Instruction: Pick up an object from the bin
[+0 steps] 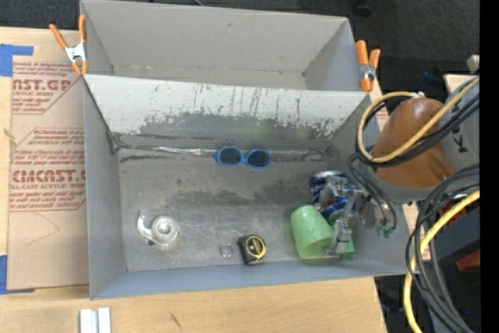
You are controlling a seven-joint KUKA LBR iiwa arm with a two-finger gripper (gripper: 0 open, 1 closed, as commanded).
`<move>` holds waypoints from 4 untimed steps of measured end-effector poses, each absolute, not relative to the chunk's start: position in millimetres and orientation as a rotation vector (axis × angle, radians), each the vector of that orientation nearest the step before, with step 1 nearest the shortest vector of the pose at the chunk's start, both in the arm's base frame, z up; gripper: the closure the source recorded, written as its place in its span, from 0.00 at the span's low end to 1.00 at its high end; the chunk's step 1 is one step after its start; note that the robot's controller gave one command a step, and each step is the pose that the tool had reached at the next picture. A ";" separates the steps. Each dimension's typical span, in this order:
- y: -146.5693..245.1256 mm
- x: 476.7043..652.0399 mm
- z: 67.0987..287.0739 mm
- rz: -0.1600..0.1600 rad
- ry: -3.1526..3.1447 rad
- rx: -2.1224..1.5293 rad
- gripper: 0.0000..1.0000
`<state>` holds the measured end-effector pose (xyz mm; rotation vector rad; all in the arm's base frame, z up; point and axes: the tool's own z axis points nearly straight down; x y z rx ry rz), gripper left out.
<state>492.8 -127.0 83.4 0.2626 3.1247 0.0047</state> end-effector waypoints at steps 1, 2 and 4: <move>-149.9 546.0 100.8 0.011 3.111 0.410 0.00; -132.8 480.7 109.1 0.001 3.129 0.329 0.00; -145.6 553.5 71.9 0.002 3.080 0.600 0.00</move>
Offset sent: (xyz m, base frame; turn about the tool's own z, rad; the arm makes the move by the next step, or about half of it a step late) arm 0.0496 -0.0285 0.0166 0.1016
